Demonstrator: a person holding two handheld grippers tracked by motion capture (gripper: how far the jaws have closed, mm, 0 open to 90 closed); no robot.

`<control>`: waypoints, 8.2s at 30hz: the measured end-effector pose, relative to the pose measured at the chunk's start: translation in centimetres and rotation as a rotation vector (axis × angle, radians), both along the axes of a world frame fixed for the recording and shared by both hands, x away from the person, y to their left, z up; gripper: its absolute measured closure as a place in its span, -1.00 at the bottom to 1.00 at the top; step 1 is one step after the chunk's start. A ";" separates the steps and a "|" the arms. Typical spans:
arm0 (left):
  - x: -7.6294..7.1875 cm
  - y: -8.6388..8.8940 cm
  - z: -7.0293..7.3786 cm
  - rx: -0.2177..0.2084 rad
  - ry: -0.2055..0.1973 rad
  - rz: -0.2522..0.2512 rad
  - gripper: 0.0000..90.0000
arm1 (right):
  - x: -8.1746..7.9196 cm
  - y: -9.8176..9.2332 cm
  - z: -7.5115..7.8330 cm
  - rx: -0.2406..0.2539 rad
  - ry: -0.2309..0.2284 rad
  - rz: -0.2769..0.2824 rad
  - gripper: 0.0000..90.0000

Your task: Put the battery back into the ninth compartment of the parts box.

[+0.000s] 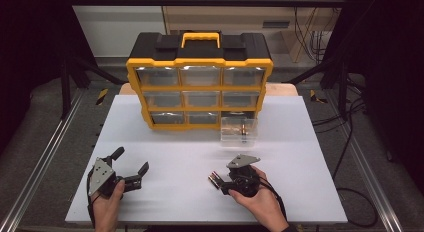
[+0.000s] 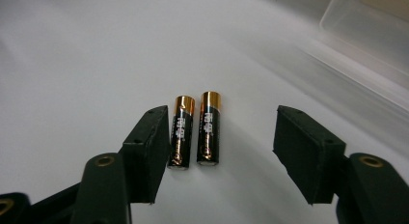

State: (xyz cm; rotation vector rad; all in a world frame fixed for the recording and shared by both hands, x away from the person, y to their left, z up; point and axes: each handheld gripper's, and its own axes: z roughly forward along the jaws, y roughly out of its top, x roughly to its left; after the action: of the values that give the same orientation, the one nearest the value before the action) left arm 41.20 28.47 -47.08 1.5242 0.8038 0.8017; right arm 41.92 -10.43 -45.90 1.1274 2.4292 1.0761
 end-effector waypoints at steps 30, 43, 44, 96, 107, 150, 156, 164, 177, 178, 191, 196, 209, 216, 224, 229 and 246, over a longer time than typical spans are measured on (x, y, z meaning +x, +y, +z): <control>0.1 -0.1 0.0 0.005 0.005 -0.001 -0.99 | 0.3 0.8 -0.8 0.016 0.014 0.006 0.44; 0.1 -0.1 -0.1 0.007 0.007 -0.005 -0.99 | 1.0 0.9 -2.1 -0.007 0.047 -0.004 0.63; 0.2 -0.2 -0.1 0.008 0.007 -0.006 -0.99 | 1.0 0.9 -2.3 -0.009 0.051 -0.006 0.63; -0.2 -0.3 -0.1 0.019 0.010 -0.008 -0.99 | 2.7 -6.0 8.0 0.113 -0.265 -0.136 0.71; -0.2 -0.2 -0.1 0.018 0.007 -0.009 -0.99 | 4.9 -5.7 10.4 0.089 -0.305 -0.140 0.71; -0.2 -0.2 0.0 0.019 0.004 -0.012 -0.99 | 10.8 -4.9 12.6 -0.021 -0.251 -0.105 0.71; -0.1 -0.2 0.0 0.018 0.005 -0.013 -0.99 | 11.3 -4.8 12.3 -0.037 -0.231 -0.102 0.71; -0.1 -0.2 0.0 0.018 0.004 -0.013 -0.99 | 11.9 -4.9 11.8 -0.054 -0.202 -0.107 0.71; -0.1 -0.2 0.0 0.019 0.004 -0.014 -0.99 | 12.5 -4.8 11.3 -0.065 -0.179 -0.108 0.71; -0.1 -0.2 0.0 0.019 0.004 -0.014 -0.99 | 12.5 -4.8 11.2 -0.065 -0.178 -0.108 0.71; -0.1 -0.2 0.0 0.019 0.004 -0.014 -0.99 | 12.7 -4.7 10.9 -0.081 -0.169 -0.096 0.71; -0.1 -0.2 0.0 0.019 0.004 -0.014 -0.99 | 12.7 -4.5 10.7 -0.084 -0.161 -0.091 0.71; -0.1 -0.1 0.0 0.017 0.004 -0.014 -0.99 | 12.8 -4.6 9.5 -0.100 -0.126 -0.088 0.71; -0.1 -0.1 0.0 0.018 0.004 -0.014 -0.99 | 12.7 -4.5 8.9 -0.106 -0.106 -0.082 0.71; -0.1 -0.1 0.0 0.017 0.003 -0.013 -0.99 | 12.6 -4.2 8.3 -0.121 -0.085 -0.068 0.71; -0.1 -0.1 0.0 0.018 0.004 -0.013 -0.99 | 12.7 -4.0 7.7 -0.133 -0.071 -0.059 0.71; -0.1 -0.1 0.0 0.019 0.003 -0.014 -0.99 | 13.2 -3.2 7.0 -0.152 -0.037 -0.040 0.71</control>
State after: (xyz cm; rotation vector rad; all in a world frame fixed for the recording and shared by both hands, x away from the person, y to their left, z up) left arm 41.12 28.33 -47.09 1.5469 0.7887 0.7985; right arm 55.11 -13.63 -38.94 1.0919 2.4029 0.8756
